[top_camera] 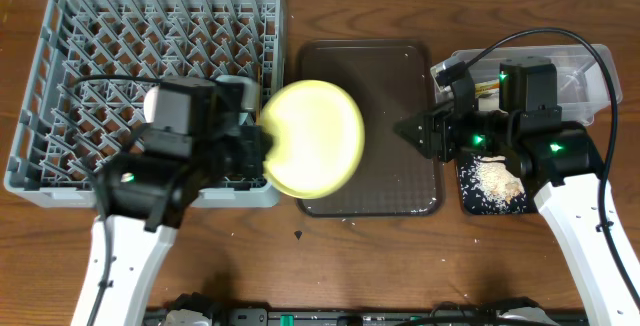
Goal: Sort waste into correct bins and load items into the dishwasher
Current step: 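Carry the yellow plate with the left gripper into the rack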
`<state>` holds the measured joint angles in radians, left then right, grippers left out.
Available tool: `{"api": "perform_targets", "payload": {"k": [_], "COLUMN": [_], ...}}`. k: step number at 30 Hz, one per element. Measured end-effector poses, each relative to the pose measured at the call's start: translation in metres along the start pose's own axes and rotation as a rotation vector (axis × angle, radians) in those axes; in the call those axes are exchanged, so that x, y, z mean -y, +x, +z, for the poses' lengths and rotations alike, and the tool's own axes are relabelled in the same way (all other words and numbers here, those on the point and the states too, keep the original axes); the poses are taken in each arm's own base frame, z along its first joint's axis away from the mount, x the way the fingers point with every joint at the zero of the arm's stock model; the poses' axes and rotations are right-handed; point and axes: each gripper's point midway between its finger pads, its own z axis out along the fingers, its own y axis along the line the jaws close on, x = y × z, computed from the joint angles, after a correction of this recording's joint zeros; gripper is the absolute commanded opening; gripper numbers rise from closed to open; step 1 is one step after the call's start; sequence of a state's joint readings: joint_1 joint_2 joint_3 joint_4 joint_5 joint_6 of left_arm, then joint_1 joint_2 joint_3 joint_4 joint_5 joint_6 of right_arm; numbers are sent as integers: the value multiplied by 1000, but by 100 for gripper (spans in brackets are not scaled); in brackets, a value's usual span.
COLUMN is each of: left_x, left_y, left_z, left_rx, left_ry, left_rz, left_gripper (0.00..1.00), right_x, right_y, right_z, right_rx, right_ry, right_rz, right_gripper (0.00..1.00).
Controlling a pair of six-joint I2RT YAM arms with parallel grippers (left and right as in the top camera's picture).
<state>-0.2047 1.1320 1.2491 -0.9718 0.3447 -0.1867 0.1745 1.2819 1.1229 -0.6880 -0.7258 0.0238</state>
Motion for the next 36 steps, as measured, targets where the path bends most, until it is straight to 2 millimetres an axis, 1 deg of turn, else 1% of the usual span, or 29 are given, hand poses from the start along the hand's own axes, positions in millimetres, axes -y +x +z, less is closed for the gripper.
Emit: {"api": "perform_targets", "payload": {"k": [2, 6, 8, 9, 12, 14, 17, 19, 22, 25, 26, 29, 30, 33, 34, 36], "left_x": [-27, -84, -106, -114, -133, -146, -170, -189, -218, -243, -252, -273, -279, -289, -291, -294], "left_y": [-11, -39, -51, -57, -76, -88, -98, -104, -109, -118, -118, -110, -107, -99, -98, -97], "left_z": [-17, -66, -88, -97, -111, -113, -103, -91, -71, -56, -50, -33, -24, 0, 5, 12], "left_rx": [64, 236, 299, 320, 344, 315, 214, 138, 44, 9, -11, -98, -121, -181, -192, -205], "left_ry": [-145, -468, -622, -683, -841, -937, -1053, -1111, -1165, -1202, -1209, -1208, -1192, -1139, -1129, -1121], "left_rz": [-17, -21, 13, 39, 132, 205, 290, 320, 338, 339, 340, 345, 346, 363, 366, 371], "left_gripper": [8, 8, 7, 7, 7, 7, 7, 7, 7, 7, 8, 8, 7, 8, 11, 46], "right_x": [9, 24, 27, 28, 33, 36, 40, 42, 43, 44, 44, 44, 44, 44, 44, 44], "right_y": [1, 0, 0, 0, 0, 0, -1, -1, -1, 0, 0, 0, 0, 0, 0, 0], "right_z": [-1, -4, -5, -5, -6, -6, -7, -7, -8, -8, -8, -8, -8, -8, -8, -8], "right_rx": [-1, 9, 11, 11, 15, 18, 20, 21, 22, 22, 22, 20, 20, 21, 21, 21], "right_ry": [44, 118, 135, 143, 170, 191, 214, 223, 231, 236, 237, 238, 238, 238, 238, 238], "right_rz": [26, 70, 84, 90, 113, 123, 133, 138, 141, 142, 142, 144, 144, 144, 144, 145], "right_gripper": [50, 51, 52, 52, 53, 53, 54, 53, 54, 54, 54, 54, 54, 55, 54, 54]}}
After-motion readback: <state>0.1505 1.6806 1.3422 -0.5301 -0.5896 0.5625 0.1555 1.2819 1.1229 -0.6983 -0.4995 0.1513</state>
